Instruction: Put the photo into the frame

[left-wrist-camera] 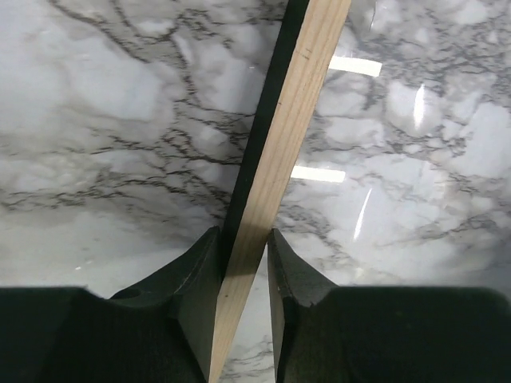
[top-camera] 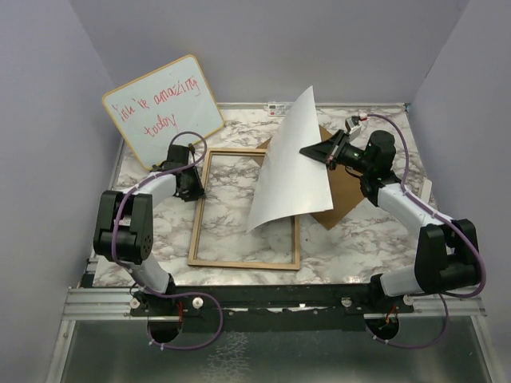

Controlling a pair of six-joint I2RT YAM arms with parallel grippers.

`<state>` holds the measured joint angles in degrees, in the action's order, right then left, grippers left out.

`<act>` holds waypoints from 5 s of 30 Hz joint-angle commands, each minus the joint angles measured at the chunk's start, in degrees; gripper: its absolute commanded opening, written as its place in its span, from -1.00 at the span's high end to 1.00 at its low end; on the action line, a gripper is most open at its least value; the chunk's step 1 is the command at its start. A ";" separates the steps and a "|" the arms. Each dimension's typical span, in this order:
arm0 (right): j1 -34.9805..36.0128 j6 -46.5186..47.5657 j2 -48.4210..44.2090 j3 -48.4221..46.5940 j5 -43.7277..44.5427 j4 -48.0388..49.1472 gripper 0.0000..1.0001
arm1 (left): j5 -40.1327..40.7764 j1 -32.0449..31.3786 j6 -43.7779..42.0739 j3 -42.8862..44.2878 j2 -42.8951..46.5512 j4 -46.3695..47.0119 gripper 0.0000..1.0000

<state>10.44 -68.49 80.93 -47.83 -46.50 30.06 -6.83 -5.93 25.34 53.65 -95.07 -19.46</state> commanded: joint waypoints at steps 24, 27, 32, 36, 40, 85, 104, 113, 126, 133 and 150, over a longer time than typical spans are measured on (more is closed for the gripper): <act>12.06 -5.12 5.28 -1.66 2.53 13.67 0.99 | 2.31 -3.74 6.76 1.67 5.99 -3.42 -0.09; 12.01 -2.92 5.73 1.37 5.91 11.40 0.99 | 7.96 -3.65 6.73 0.91 7.75 -3.83 0.01; 12.09 1.67 8.72 5.80 9.80 9.08 0.99 | 9.49 -3.54 6.50 0.48 7.38 -3.66 0.09; 12.06 7.27 11.59 7.02 12.20 4.54 0.99 | 9.42 -3.52 6.32 0.93 6.39 -3.57 0.11; 12.07 10.08 11.37 9.04 15.45 2.22 0.99 | 9.80 -3.47 6.18 1.09 6.05 -3.28 0.10; 12.04 25.49 5.97 6.00 32.16 -20.14 -0.47 | 5.34 -3.38 4.24 4.07 4.25 -2.67 -0.16; 7.93 32.85 9.27 -8.27 47.04 -43.97 -0.57 | 3.48 -3.29 4.94 12.10 0.70 -2.96 -0.33; 7.81 35.40 19.98 -14.46 35.10 -45.02 -0.63 | -1.50 -3.43 4.63 17.01 -1.37 -1.94 -0.36; 7.76 43.97 23.37 -16.18 13.23 -40.25 -0.61 | -7.73 -9.24 9.06 27.10 -9.60 0.60 -0.36; 7.76 45.90 24.34 -16.79 10.32 -40.44 -0.61 | -9.18 -14.05 10.83 33.02 -15.32 2.09 -0.36; -12.01 25.03 4.74 -2.33 41.54 -41.58 -0.58 | -14.10 -25.99 11.65 46.50 -29.49 15.16 -0.38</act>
<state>-0.08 -36.38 88.44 -53.54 -14.31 -8.29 -18.26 -27.57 39.38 94.17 -119.46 -8.80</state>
